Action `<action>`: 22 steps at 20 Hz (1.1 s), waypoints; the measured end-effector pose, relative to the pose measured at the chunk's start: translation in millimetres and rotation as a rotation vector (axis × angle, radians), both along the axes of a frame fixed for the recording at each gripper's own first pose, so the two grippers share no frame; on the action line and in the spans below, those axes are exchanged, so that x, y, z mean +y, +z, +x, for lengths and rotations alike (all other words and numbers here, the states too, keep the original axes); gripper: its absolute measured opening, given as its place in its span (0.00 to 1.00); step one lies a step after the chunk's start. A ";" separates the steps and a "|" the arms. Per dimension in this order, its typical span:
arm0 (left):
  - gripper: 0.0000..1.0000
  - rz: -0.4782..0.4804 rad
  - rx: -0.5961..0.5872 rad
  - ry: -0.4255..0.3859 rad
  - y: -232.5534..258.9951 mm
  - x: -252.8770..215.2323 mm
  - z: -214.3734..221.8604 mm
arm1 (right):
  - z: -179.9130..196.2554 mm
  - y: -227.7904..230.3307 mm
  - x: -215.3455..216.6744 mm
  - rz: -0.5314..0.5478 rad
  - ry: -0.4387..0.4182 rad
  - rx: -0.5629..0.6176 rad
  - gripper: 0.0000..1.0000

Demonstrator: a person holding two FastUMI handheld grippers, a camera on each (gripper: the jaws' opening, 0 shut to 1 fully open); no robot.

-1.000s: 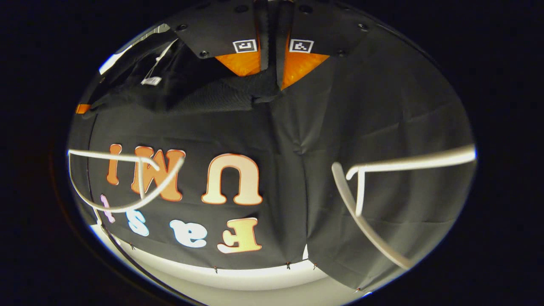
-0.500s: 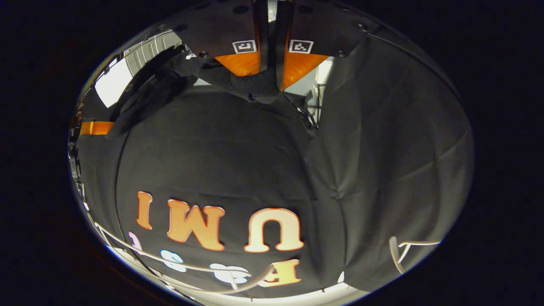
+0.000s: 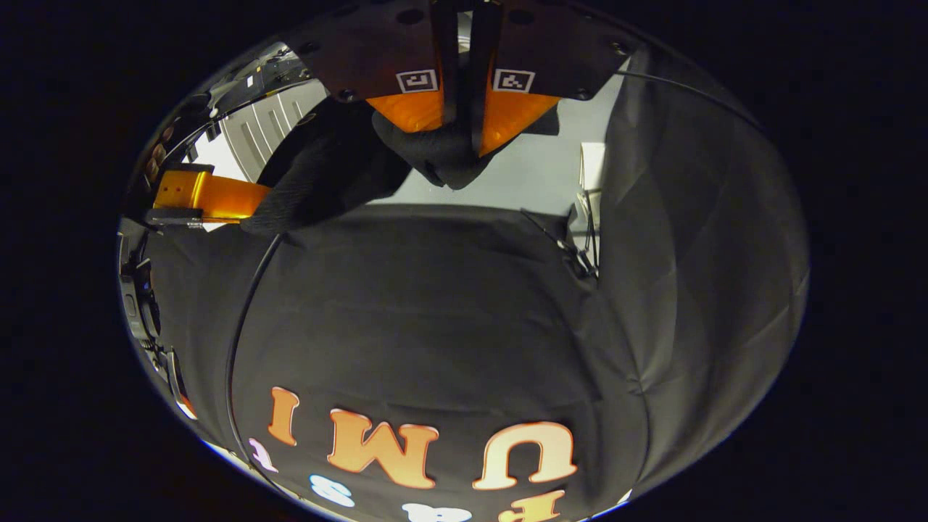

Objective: Grasp the clothes on the hanger with both hands and then place them into the laundry hamper below.

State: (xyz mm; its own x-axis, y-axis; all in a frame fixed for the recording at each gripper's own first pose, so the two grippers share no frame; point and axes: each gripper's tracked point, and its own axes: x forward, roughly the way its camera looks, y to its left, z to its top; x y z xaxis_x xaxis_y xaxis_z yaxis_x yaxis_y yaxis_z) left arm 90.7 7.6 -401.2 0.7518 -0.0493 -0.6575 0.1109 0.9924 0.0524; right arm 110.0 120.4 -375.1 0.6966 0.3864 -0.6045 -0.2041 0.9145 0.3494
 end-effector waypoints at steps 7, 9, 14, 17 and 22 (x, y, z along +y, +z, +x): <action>0.46 0.027 0.123 0.034 -33.9 7.2 -7.9 | 3.3 -17.7 8.0 -0.015 -0.047 0.070 0.34; 0.68 0.020 0.115 0.043 -30.5 7.8 -6.5 | 3.0 -14.8 3.1 -0.026 -0.050 0.063 0.41; 0.93 0.027 0.089 0.055 -19.6 12.0 -5.0 | 1.2 -6.1 -10.2 -0.038 -0.082 0.055 0.58; 0.97 0.046 0.067 0.075 -10.7 18.3 -6.9 | -0.6 -7.5 -18.9 -0.069 -0.103 0.051 0.76; 0.96 0.040 0.013 0.097 18.3 21.2 -15.9 | -14.2 16.5 -39.5 -0.122 -0.138 0.013 0.93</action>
State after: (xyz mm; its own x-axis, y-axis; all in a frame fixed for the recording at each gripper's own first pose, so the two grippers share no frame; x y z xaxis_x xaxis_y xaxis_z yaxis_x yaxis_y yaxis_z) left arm 74.9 28.8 -382.9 0.7430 0.0498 -0.6674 0.0155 0.9957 0.0916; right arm 95.8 80.9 -358.6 0.7298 0.2105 -0.6505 -0.0696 0.9693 0.2357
